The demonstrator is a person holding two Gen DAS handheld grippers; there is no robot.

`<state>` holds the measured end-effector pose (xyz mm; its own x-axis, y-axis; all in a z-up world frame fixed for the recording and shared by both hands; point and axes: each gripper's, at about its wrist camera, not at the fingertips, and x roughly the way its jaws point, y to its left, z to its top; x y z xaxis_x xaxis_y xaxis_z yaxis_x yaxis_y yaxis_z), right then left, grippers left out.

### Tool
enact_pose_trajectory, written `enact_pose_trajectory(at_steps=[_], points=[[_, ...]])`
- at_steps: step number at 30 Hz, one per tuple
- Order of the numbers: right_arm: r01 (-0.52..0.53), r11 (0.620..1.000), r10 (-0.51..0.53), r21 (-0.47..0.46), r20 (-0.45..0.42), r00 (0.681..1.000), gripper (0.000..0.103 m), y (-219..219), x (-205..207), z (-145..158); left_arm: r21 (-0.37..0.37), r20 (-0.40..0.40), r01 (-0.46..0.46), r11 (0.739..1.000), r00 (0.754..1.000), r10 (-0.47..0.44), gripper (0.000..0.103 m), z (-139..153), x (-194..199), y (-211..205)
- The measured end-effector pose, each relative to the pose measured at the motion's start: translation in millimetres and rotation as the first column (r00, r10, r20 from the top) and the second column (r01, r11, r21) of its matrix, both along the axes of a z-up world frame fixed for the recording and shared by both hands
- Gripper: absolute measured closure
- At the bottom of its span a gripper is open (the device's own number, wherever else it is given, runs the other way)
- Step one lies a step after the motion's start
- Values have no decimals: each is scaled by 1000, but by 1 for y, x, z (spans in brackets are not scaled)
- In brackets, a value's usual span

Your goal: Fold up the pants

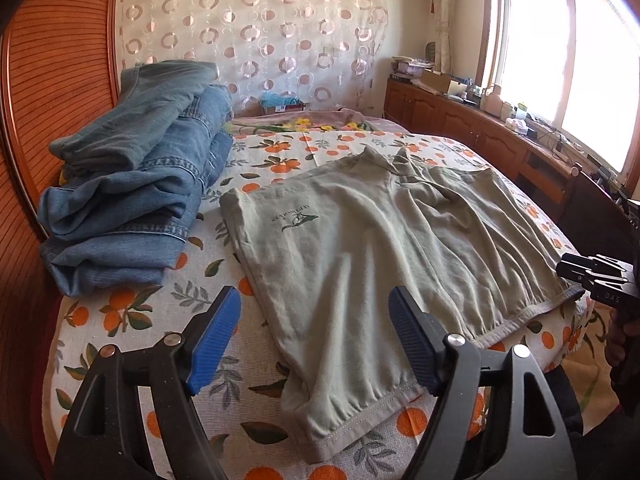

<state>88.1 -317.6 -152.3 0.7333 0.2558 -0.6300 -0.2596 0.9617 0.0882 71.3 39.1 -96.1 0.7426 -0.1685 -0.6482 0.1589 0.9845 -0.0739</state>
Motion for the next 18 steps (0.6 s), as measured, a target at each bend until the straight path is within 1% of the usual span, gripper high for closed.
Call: enact_pose_trajectory(at_steps=[3, 12, 18], points=[[4, 1000, -4, -3, -7, 1000, 61, -5, -4, 1, -2, -12, 6, 1000, 1000, -6, 26, -5, 0, -4], [27, 1000, -28, -9, -66, 997, 61, -23, -13, 0, 15, -48, 9, 1000, 999, -9, 26, -19, -4, -9], [6, 1000, -8, -16, -78, 997, 61, -22, -18, 1, 9, -84, -8, 1000, 996, 9, 26, -32, -1, -4]])
